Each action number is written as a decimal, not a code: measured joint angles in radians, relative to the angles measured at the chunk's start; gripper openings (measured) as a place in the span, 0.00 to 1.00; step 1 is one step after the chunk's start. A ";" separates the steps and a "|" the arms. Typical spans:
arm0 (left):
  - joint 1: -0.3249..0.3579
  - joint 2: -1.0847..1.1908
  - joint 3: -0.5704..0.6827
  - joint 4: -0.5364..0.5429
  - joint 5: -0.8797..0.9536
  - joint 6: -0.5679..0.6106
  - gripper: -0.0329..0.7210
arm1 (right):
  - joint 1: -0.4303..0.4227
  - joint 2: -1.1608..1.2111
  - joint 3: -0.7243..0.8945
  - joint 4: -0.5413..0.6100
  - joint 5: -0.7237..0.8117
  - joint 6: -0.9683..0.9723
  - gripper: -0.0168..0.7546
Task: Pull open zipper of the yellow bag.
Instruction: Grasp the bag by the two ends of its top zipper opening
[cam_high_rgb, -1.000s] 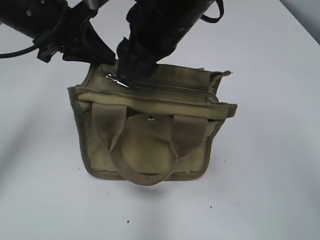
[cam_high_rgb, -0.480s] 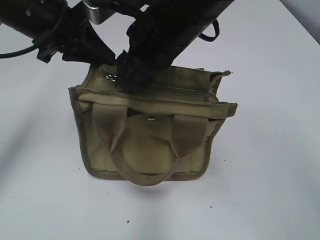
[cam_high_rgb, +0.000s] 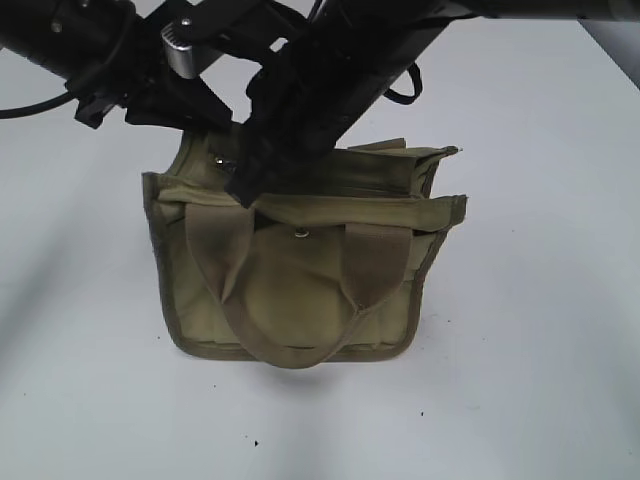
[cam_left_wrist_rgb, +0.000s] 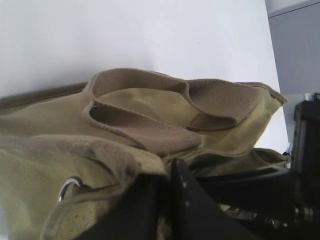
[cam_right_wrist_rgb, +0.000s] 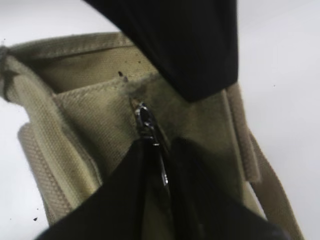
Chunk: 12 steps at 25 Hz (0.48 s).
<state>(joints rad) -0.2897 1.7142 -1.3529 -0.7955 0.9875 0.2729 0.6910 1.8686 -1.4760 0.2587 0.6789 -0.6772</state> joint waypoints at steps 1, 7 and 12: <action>0.000 0.000 0.000 -0.002 0.002 0.001 0.08 | 0.000 0.000 0.000 0.000 0.012 0.000 0.11; 0.000 0.000 0.000 -0.016 0.023 0.001 0.08 | 0.001 -0.014 -0.001 -0.001 0.098 0.000 0.02; -0.001 0.000 0.000 -0.037 0.029 0.001 0.08 | -0.032 -0.071 -0.001 -0.033 0.225 0.050 0.02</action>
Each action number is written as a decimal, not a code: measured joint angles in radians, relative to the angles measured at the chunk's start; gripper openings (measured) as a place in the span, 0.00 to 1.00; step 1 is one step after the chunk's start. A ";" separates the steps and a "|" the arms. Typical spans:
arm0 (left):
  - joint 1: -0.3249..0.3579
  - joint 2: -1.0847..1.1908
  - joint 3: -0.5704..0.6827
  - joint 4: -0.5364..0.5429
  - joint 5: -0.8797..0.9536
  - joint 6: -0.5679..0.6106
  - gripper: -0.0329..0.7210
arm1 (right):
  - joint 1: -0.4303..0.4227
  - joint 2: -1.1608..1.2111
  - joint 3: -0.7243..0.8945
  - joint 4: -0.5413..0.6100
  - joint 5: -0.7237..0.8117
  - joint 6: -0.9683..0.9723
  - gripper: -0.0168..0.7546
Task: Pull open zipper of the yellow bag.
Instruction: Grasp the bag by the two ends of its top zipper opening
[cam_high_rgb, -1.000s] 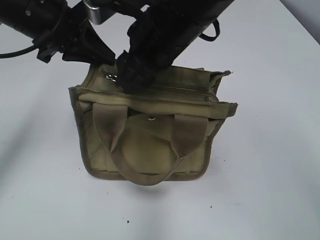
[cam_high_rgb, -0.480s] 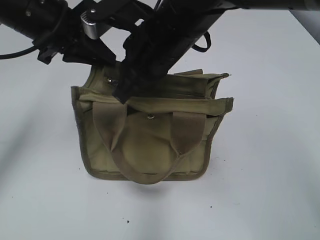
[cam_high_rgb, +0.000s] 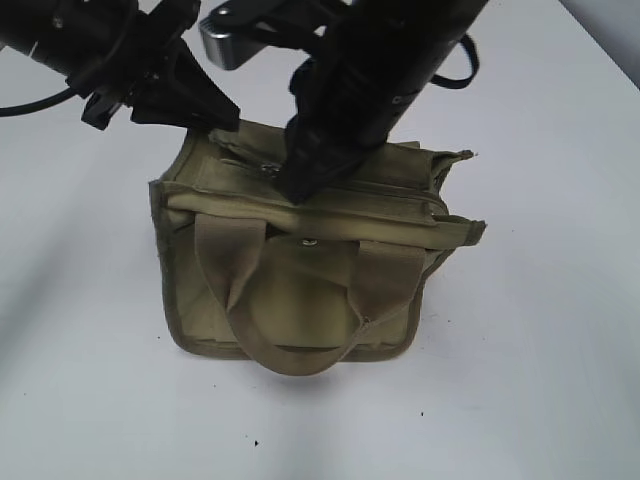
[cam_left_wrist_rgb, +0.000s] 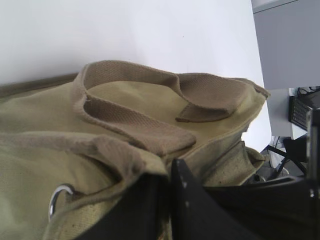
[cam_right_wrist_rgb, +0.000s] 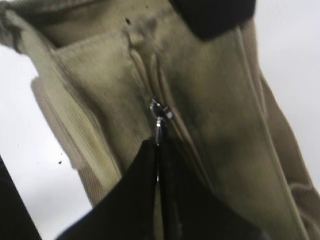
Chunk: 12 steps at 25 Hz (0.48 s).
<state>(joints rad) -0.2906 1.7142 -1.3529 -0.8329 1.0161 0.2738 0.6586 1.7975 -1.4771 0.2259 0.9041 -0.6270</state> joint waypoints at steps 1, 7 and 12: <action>0.000 0.000 0.000 -0.002 0.000 0.000 0.08 | -0.016 -0.010 0.000 -0.006 0.030 0.015 0.02; 0.000 0.000 0.000 -0.005 -0.003 0.000 0.08 | -0.168 -0.064 0.000 -0.015 0.254 0.099 0.02; 0.000 0.000 0.000 -0.007 -0.011 0.000 0.08 | -0.316 -0.075 0.001 -0.014 0.303 0.180 0.02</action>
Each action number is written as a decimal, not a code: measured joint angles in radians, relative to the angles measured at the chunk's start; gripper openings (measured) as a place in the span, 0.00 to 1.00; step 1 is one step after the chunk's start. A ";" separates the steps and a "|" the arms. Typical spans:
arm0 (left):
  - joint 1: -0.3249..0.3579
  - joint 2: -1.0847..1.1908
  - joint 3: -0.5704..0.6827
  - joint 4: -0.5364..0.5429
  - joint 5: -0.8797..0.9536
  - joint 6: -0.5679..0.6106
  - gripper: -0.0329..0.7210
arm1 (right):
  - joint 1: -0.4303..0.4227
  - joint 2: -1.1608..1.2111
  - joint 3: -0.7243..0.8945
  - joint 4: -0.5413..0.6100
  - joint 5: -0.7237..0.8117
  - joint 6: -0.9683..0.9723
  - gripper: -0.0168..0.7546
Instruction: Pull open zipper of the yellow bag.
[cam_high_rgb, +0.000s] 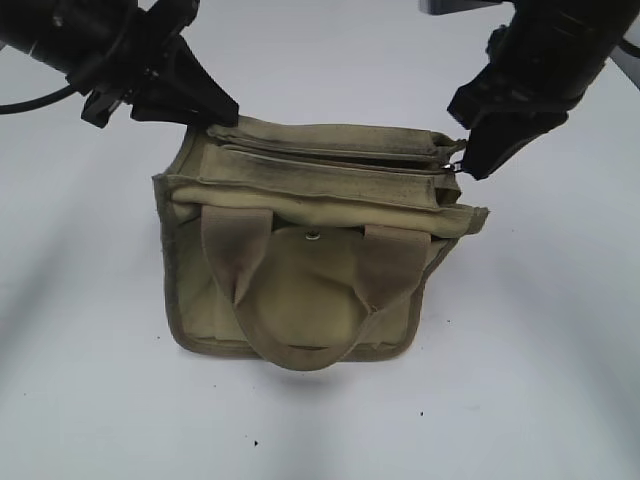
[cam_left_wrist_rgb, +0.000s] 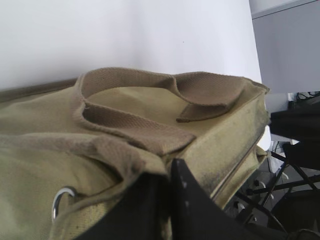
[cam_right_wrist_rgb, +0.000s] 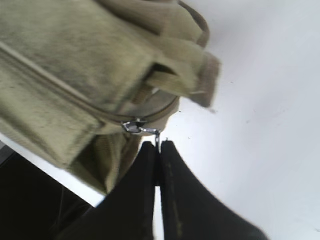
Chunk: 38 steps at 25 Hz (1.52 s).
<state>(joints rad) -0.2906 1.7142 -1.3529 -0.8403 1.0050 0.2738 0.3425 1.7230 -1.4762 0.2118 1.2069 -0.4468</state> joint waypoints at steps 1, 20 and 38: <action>0.000 0.000 0.000 0.000 0.000 0.000 0.08 | -0.019 0.000 0.000 0.000 0.004 0.012 0.02; 0.001 -0.102 -0.001 0.192 -0.009 0.000 0.54 | -0.073 -0.132 0.023 0.029 0.010 0.171 0.72; 0.001 -1.100 0.429 0.732 0.170 -0.221 0.63 | -0.073 -1.030 0.825 0.026 -0.007 0.215 0.79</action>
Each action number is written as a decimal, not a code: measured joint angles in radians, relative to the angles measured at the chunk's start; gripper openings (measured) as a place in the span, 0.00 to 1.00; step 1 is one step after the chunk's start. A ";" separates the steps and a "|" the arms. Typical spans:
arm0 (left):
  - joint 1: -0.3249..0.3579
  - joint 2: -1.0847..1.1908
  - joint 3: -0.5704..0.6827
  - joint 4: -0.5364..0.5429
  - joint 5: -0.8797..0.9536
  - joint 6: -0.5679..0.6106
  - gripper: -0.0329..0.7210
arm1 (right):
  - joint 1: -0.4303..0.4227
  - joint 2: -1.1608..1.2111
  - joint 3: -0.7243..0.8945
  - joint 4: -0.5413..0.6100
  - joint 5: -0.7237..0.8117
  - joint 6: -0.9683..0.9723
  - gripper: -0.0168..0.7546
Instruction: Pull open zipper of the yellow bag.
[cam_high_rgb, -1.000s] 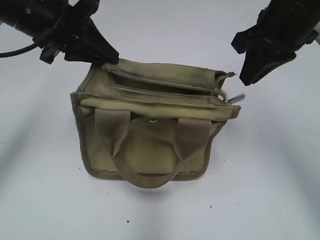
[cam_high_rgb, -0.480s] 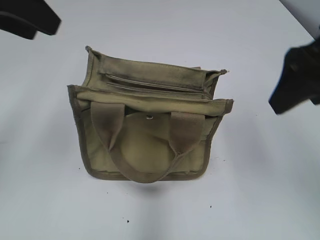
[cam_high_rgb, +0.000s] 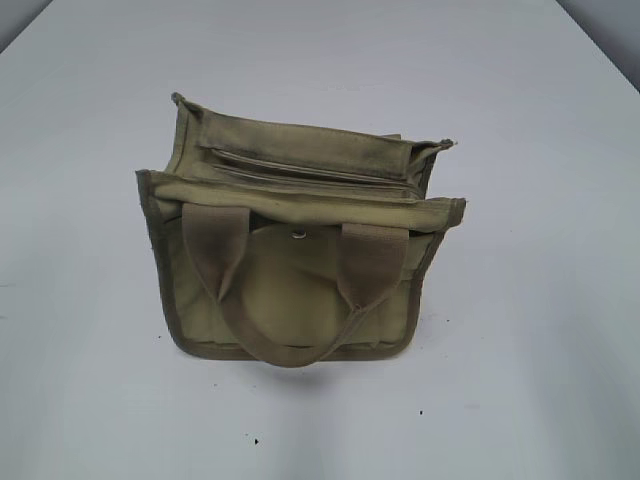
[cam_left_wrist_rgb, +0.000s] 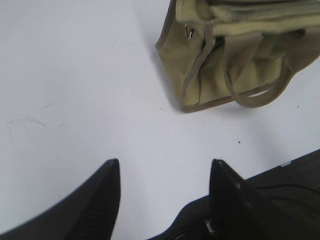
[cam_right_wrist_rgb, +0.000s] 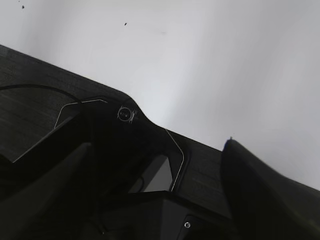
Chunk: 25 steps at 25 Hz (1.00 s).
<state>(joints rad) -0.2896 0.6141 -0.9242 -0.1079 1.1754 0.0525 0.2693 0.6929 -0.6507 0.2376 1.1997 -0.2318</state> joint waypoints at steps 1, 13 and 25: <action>0.000 -0.058 0.056 0.018 0.000 -0.002 0.63 | 0.000 -0.053 0.034 -0.005 -0.002 0.000 0.79; 0.000 -0.619 0.359 0.102 -0.007 -0.034 0.63 | 0.000 -0.455 0.129 -0.086 -0.015 0.006 0.78; 0.000 -0.620 0.406 0.108 -0.110 -0.034 0.63 | 0.000 -0.474 0.161 -0.087 -0.100 0.002 0.78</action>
<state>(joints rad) -0.2896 -0.0054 -0.5184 0.0000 1.0656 0.0186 0.2693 0.2185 -0.4900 0.1509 1.0998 -0.2302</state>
